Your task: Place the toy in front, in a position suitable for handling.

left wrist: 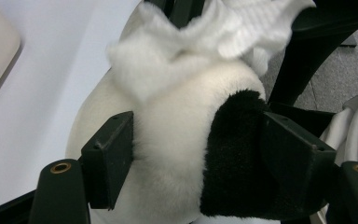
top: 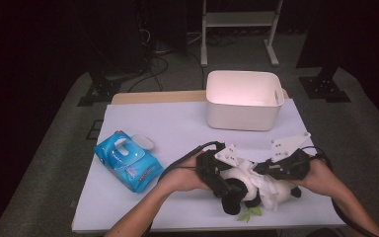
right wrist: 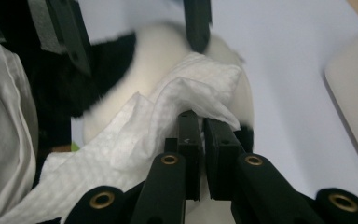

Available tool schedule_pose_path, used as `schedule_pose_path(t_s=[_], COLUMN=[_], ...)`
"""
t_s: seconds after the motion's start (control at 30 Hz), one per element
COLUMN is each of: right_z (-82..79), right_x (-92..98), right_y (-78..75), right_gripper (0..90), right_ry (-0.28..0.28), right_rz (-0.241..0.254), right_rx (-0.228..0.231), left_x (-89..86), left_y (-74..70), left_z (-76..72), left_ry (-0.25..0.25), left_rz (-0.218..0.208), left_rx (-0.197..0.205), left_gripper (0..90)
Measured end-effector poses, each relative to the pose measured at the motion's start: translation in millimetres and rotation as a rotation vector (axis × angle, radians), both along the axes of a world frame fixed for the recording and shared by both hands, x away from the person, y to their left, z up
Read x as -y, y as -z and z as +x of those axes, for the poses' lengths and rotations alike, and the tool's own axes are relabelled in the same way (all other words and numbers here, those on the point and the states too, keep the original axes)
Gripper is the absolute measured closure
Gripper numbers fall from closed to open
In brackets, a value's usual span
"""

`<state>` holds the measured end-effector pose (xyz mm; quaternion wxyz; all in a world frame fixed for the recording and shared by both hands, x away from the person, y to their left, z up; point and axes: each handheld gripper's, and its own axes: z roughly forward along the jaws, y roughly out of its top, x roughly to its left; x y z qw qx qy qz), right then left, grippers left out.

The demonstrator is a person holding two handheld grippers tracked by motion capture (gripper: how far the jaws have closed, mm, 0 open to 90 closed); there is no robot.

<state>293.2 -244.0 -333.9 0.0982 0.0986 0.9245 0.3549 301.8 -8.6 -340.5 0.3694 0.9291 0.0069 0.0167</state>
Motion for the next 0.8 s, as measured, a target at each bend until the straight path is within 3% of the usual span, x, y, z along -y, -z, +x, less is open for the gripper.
schedule_pose_path(t_s=[0.07, 0.27, 0.57, 0.8], right_z=[-1.1, -6.6, -3.6, -2.4], right_x=[12.1, 37.0, 28.5, 25.5], right_y=[3.2, 2.0, 14.8, 17.8], right_gripper=[84.9, 84.5, 85.3, 85.5], right_ry=[0.031, 0.073, 0.059, 0.047], right_rz=[-0.022, -0.001, 0.015, 0.021], right_rx=[-0.008, -0.024, -0.051, -0.056], left_x=[-0.3, 3.6, 15.3, 41.7], left_y=[0.0, -2.6, -8.9, 3.0], left_z=[0.8, 0.2, 1.4, 9.9], left_ry=[0.0, 0.003, -0.001, -0.004], left_rz=[-0.004, 0.009, 0.04, 0.086], left_rx=[-0.002, -0.002, 0.019, -0.018], left_gripper=[27.0, 27.0, 18.6, 9.5])
